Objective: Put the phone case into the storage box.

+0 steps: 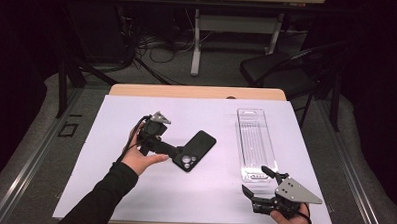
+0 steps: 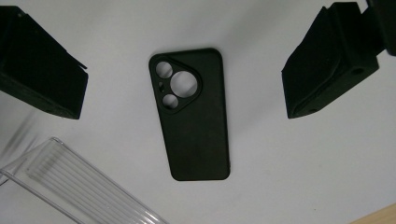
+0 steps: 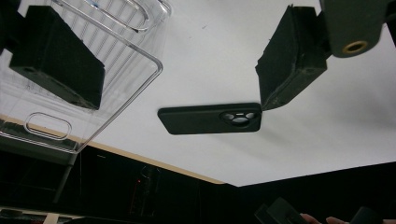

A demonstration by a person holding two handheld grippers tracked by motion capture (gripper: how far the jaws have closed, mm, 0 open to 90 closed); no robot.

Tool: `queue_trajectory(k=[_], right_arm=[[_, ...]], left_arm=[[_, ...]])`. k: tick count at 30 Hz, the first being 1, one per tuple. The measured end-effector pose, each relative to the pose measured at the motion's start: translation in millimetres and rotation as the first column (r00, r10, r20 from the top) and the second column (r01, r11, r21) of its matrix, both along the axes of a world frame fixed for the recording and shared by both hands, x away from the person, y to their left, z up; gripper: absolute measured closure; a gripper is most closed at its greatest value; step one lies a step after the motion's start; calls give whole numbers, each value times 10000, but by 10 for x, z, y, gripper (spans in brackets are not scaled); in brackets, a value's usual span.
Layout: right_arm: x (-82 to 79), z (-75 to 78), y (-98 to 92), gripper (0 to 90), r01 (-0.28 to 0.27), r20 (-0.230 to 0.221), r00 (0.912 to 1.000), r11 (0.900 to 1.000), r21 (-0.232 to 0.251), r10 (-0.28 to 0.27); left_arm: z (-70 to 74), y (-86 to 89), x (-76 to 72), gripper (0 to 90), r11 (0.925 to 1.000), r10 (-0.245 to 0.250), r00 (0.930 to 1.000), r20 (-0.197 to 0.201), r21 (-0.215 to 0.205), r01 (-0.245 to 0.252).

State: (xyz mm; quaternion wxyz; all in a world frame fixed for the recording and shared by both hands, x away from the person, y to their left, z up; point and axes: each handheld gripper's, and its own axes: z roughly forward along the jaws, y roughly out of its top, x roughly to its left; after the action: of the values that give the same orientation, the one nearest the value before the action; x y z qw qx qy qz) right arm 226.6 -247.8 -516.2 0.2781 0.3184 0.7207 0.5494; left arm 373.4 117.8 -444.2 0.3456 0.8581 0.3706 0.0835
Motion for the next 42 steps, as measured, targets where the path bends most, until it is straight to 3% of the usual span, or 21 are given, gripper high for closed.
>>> queue_trajectory(k=[19,33,42], right_arm=[[11,-25,1,142,-74,-111,9999,10000,-13,74],[23,-41,-8,142,-114,-227,9997,9999,8,114],[26,-45,-9,143,-140,-243,9996,9999,13,140]], left_arm=[[-177,-259,295,6,9974,273,9972,-698,684,-225],[-385,-459,460,6,9940,311,9883,-1496,1085,-149],[-431,-536,504,6,9915,227,9843,-1751,1299,2]])
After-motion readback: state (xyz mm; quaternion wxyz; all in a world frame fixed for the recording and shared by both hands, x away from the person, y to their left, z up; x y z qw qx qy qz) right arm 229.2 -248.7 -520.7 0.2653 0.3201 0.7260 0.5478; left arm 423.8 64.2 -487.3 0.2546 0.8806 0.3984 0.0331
